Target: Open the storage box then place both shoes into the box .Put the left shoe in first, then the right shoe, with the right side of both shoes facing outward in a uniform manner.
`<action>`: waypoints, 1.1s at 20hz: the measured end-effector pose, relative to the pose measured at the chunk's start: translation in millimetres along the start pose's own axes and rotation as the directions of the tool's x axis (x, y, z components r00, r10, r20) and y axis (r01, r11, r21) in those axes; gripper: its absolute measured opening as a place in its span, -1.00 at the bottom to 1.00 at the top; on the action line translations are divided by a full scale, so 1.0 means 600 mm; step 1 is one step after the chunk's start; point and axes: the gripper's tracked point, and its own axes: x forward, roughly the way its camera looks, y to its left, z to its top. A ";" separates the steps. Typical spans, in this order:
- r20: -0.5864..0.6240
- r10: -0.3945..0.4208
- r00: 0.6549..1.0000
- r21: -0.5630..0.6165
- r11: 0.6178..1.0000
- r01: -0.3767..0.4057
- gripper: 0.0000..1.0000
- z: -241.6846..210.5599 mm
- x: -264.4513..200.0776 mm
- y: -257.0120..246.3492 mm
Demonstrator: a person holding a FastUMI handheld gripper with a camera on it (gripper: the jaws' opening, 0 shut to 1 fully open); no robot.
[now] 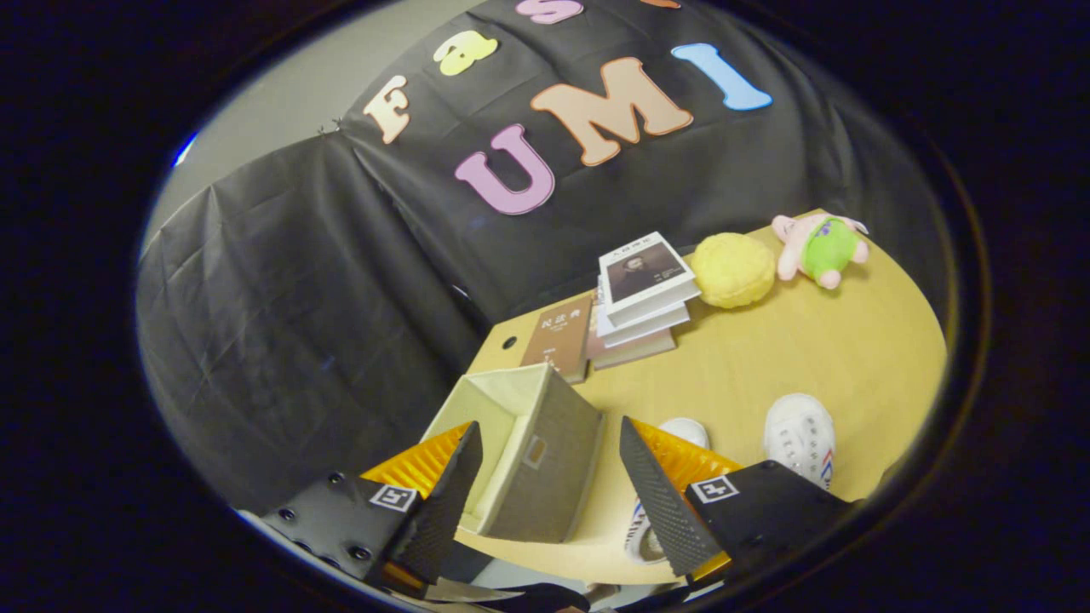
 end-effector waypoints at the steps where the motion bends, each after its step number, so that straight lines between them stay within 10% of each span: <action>1: -0.009 -0.017 1.000 -0.011 1.000 0.017 1.00 -0.007 0.001 -0.016; 22: -0.343 -0.226 0.912 -0.275 0.952 0.132 0.99 -0.219 0.056 -0.224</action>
